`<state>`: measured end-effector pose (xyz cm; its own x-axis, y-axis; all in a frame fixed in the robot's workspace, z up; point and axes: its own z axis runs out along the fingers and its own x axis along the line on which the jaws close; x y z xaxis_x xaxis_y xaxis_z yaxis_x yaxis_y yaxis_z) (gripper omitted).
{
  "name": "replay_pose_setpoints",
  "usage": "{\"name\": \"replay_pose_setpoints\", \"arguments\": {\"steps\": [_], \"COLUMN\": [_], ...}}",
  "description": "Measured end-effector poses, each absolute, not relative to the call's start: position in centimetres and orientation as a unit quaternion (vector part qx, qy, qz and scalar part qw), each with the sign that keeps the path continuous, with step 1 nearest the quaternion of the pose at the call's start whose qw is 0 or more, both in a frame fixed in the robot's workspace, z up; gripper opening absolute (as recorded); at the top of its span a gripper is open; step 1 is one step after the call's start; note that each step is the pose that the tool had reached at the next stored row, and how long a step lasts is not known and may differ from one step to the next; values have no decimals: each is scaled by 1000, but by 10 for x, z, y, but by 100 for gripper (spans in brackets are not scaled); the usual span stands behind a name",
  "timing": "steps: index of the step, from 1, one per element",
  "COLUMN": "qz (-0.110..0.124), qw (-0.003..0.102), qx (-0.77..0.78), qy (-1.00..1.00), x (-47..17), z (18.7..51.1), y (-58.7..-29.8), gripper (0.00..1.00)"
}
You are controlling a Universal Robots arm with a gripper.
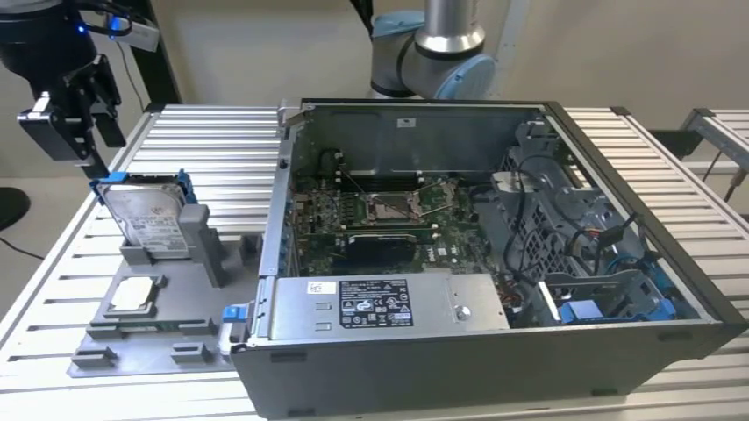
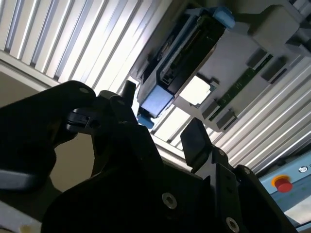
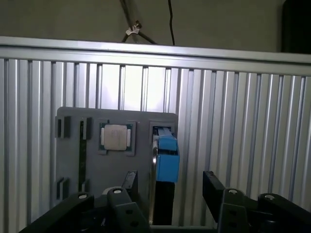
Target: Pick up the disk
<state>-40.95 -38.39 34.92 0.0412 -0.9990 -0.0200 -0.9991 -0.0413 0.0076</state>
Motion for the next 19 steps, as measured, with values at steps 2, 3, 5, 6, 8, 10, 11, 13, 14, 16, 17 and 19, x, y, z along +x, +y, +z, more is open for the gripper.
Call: {"name": "replay_pose_setpoints", "arguments": {"steps": [2,3,5,6,8,10,11,13,14,16,17,19], "qz": [10,10,10,10,9,9,9,9,9,9,9,9], "qw": [4,4,4,4,5,5,5,5,5,5,5,5], "qx": [-721,-721,-722,-722,-722,-722,-722,-722,-722,-722,-722,-722], "qy": [692,692,692,692,692,692,692,692,692,692,692,692], "x": [-409,-409,-409,-409,-409,-409,-409,-409,-410,-409,-409,-409], "z": [347,346,343,342,338,334,333,329,328,326,325,323], "y": [-380,-379,-376,-376,-375,-375,-375,-376,-378,-382,-385,-389], "gripper": [100,100,100,100,100,100,100,100,100,100,100,100]}}
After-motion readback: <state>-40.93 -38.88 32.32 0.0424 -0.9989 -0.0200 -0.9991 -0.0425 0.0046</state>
